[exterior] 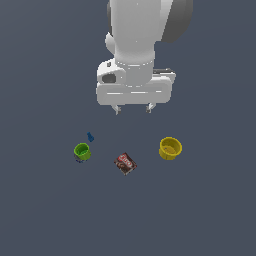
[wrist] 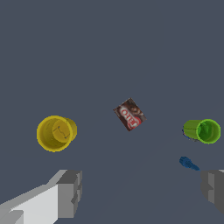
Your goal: Pick up a designated object from a clutter of objects.
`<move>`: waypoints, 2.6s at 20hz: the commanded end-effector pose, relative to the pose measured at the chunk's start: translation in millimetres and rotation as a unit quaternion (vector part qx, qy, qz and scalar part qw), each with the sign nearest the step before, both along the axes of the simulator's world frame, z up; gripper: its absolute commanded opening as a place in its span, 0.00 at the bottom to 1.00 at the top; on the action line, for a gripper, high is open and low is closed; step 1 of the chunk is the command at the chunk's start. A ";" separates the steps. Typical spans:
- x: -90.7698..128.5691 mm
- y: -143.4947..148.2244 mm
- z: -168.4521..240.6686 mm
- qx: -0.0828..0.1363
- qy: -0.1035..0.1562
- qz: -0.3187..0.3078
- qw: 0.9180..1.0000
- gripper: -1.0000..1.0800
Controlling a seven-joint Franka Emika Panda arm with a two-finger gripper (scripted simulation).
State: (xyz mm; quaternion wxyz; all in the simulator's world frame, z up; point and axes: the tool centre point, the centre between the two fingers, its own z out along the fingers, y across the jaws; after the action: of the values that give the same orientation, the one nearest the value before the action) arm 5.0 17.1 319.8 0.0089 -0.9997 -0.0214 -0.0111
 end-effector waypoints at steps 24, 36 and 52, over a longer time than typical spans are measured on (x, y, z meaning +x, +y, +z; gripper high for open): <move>10.6 -26.2 -2.1 -0.017 -0.028 0.025 0.999 0.96; -5.7 -104.6 -84.0 -0.023 -0.013 0.084 0.996 0.96; -74.8 -202.1 -198.0 -0.016 0.006 0.175 0.984 0.96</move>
State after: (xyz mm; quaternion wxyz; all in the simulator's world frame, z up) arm -63.2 -178.8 129.8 -0.0065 -0.9821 -0.1884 -0.0040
